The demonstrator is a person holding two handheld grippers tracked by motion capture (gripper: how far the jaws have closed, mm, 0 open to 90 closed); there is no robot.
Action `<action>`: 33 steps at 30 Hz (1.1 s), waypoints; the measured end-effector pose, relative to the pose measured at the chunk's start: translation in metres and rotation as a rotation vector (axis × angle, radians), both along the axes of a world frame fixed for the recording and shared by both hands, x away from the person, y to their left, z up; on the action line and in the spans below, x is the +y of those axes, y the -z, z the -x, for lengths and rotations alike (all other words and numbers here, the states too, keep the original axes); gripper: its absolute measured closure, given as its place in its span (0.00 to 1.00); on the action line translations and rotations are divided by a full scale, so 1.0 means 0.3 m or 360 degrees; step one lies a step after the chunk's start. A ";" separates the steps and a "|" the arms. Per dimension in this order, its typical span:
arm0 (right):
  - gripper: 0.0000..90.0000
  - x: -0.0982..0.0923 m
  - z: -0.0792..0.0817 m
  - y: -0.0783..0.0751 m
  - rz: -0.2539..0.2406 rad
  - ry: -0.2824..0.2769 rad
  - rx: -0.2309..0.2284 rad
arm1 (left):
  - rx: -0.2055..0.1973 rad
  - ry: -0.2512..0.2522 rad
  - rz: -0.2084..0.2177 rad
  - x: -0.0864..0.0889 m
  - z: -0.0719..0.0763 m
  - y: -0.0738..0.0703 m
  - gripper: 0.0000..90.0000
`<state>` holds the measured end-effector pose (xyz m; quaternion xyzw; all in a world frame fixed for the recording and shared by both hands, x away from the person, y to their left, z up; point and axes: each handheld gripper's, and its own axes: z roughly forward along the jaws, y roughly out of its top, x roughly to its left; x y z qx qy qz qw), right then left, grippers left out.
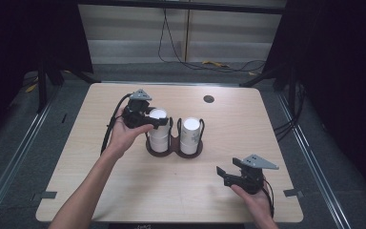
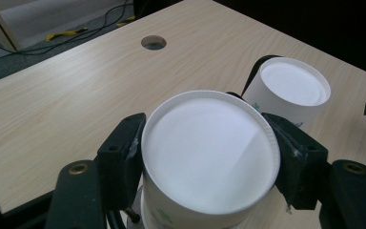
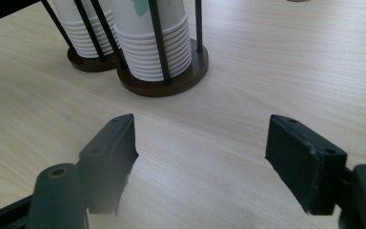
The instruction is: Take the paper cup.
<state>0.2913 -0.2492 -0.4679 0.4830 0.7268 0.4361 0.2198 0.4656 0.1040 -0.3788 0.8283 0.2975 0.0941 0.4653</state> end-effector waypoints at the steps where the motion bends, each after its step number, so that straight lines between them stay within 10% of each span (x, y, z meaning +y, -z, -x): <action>1: 0.29 0.001 0.001 0.000 -0.0003 -0.0002 0.0006 | -0.0006 -0.0003 0.0005 0.001 0.001 -0.003 0.39; 33: 0.29 0.004 0.000 0.000 -0.0010 -0.0012 0.0011 | -0.0125 0.0001 0.0145 0.042 0.023 -0.104 0.40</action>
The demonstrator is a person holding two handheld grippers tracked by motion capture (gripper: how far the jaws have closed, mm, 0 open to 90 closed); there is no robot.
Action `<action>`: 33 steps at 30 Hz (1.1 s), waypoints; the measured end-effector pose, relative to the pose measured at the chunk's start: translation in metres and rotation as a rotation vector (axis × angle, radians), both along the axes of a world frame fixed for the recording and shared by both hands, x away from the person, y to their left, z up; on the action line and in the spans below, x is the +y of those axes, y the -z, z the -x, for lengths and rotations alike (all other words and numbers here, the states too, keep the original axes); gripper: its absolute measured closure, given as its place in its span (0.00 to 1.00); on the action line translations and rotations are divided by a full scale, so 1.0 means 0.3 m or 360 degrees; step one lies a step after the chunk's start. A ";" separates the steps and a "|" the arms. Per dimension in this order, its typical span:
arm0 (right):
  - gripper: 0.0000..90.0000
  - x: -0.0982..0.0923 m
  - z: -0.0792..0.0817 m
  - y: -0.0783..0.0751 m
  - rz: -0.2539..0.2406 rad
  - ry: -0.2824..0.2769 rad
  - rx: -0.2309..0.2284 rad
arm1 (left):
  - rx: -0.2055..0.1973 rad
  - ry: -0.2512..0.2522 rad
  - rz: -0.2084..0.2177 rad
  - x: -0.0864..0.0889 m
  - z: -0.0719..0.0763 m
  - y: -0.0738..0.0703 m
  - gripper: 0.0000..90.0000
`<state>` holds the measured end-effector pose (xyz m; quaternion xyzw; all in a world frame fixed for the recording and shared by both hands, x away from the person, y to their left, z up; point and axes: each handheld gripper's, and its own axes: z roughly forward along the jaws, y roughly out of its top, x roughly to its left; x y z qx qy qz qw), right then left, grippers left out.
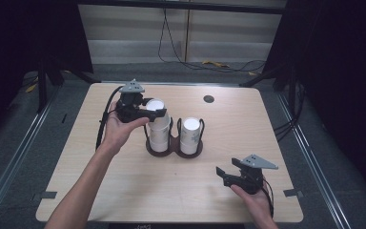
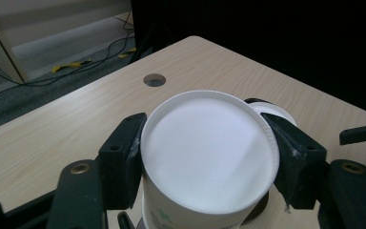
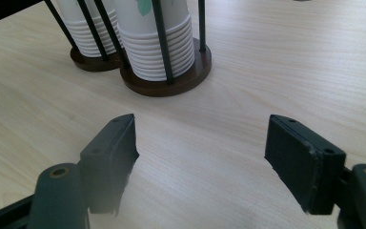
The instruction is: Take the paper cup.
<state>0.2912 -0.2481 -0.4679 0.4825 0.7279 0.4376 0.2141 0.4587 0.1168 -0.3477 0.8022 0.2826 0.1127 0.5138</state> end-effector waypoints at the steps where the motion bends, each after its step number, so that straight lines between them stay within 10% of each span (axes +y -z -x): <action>1: 0.29 0.000 0.000 0.000 0.0000 0.0000 -0.0001 | -0.0009 0.0009 0.0012 0.003 0.000 -0.003 0.40; 33: 0.29 0.005 0.002 -0.001 -0.0009 -0.0011 -0.0019 | -0.0056 0.0090 0.0168 0.072 0.097 -0.062 0.39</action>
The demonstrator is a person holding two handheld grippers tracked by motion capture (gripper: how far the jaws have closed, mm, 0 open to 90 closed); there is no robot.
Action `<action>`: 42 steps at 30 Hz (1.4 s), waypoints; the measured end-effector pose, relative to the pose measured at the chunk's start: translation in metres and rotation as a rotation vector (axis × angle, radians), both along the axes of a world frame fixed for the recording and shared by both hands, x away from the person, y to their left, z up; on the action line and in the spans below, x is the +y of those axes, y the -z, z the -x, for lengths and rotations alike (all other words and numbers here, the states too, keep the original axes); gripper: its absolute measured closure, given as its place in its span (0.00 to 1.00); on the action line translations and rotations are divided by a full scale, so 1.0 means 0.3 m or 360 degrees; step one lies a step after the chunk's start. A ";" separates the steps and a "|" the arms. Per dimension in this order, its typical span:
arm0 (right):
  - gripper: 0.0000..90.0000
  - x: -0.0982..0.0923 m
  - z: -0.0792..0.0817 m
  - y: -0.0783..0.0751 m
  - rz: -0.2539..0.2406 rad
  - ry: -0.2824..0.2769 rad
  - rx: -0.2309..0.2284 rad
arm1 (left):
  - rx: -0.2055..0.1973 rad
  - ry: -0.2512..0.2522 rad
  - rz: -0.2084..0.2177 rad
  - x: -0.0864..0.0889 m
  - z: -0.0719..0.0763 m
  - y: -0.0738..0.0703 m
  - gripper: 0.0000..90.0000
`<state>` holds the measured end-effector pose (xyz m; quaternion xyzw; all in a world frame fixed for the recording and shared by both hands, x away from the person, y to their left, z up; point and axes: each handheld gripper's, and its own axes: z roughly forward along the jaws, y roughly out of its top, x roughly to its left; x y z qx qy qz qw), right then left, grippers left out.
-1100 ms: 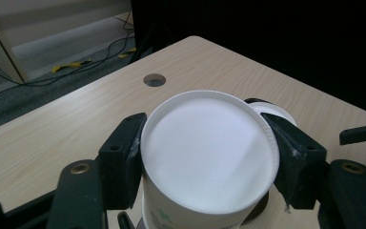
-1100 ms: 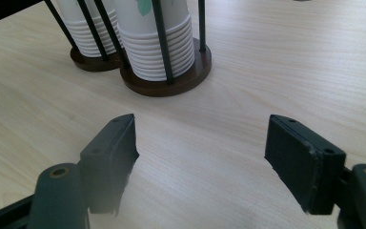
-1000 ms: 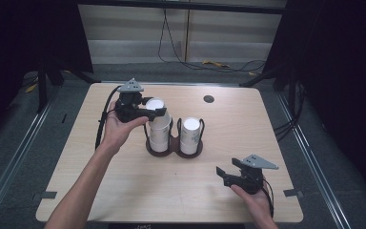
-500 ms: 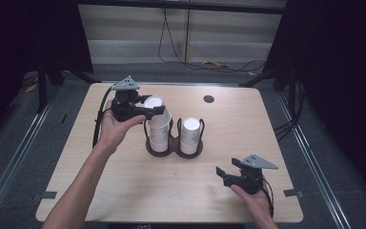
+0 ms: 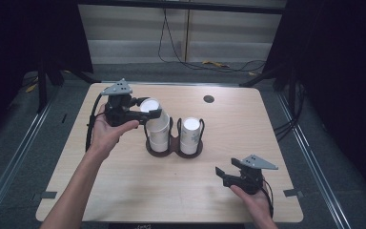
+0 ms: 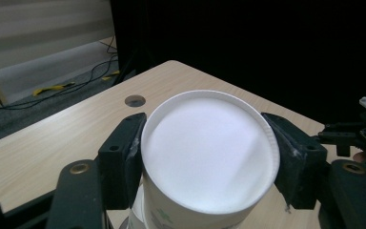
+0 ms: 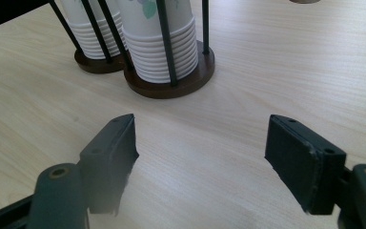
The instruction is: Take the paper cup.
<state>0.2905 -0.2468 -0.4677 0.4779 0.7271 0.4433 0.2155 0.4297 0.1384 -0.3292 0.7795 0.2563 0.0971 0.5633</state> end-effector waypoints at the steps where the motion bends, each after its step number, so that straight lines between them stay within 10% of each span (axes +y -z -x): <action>1: 0.29 0.000 0.000 0.000 0.0001 -0.0001 -0.0001 | 0.0000 0.0000 0.0000 0.000 0.000 0.000 0.39; 18: 0.27 0.014 0.010 -0.005 -0.0013 -0.0031 -0.0011 | -0.0040 0.0100 0.0066 0.023 0.133 0.062 0.39; 28: 0.20 0.063 0.028 -0.045 -0.0093 -0.0205 -0.0075 | 0.0030 0.0208 0.0139 -0.003 0.154 0.116 0.39; 42: 0.15 0.189 0.011 -0.069 -0.0249 -0.0503 -0.0164 | 0.0091 0.0426 0.0076 -0.089 0.158 0.214 0.39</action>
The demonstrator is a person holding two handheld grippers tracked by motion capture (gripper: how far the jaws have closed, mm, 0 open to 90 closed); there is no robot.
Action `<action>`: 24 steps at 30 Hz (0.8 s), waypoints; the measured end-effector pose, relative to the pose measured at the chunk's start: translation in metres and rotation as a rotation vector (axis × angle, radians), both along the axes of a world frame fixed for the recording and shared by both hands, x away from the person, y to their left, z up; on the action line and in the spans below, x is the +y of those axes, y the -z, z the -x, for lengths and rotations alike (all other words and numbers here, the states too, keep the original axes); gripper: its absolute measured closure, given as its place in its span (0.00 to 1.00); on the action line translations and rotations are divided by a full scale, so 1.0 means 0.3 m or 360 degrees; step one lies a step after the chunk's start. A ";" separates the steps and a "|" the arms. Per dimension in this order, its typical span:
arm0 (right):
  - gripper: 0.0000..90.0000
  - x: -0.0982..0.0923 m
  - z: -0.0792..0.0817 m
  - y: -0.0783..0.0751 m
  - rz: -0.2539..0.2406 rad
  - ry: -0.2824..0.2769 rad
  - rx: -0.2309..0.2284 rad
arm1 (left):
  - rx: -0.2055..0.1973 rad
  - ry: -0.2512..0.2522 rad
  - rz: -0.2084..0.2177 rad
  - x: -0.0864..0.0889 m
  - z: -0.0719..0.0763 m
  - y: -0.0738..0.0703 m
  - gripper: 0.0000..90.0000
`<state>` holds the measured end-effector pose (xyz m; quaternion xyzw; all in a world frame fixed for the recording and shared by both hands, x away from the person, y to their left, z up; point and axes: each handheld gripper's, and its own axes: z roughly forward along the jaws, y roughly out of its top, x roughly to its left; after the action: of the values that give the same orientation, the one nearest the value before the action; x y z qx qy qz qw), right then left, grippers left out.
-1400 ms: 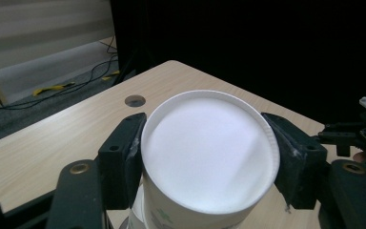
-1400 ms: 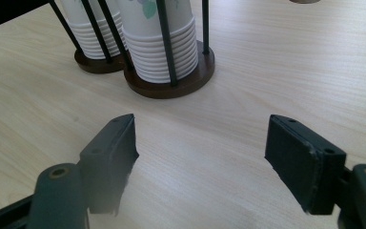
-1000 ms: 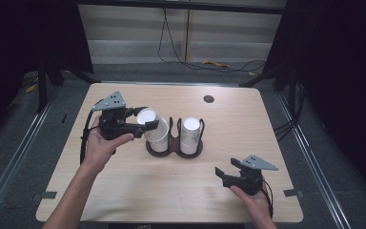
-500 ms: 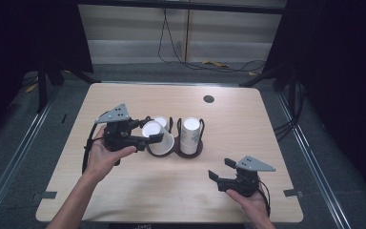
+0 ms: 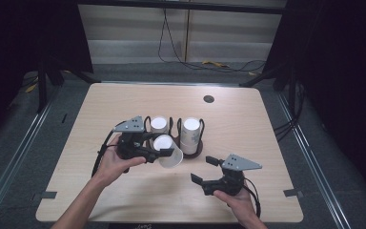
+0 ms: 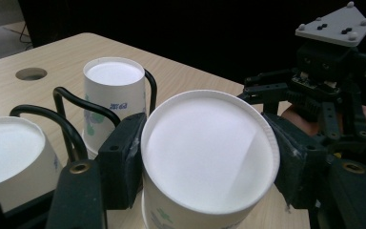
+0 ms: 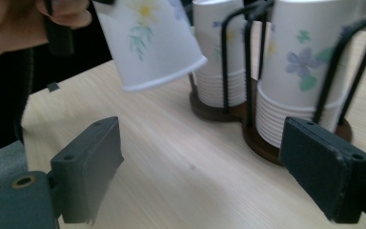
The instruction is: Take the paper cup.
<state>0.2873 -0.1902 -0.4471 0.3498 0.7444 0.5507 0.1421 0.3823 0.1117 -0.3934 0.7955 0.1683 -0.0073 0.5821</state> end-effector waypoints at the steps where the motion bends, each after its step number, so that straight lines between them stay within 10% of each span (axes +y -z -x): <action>1: 0.15 0.010 0.002 -0.004 -0.0017 -0.0023 -0.0014 | 0.0005 0.0001 0.0009 -0.002 0.000 0.001 0.39; 24: 0.15 0.050 0.011 0.016 -0.0065 -0.0106 -0.0074 | 0.0205 0.0088 0.0046 -0.077 0.036 0.095 0.40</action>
<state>0.2839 -0.1752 -0.4520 0.3149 0.7408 0.5781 0.1338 0.3715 0.0886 -0.4219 0.7892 0.1831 -0.0771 0.5811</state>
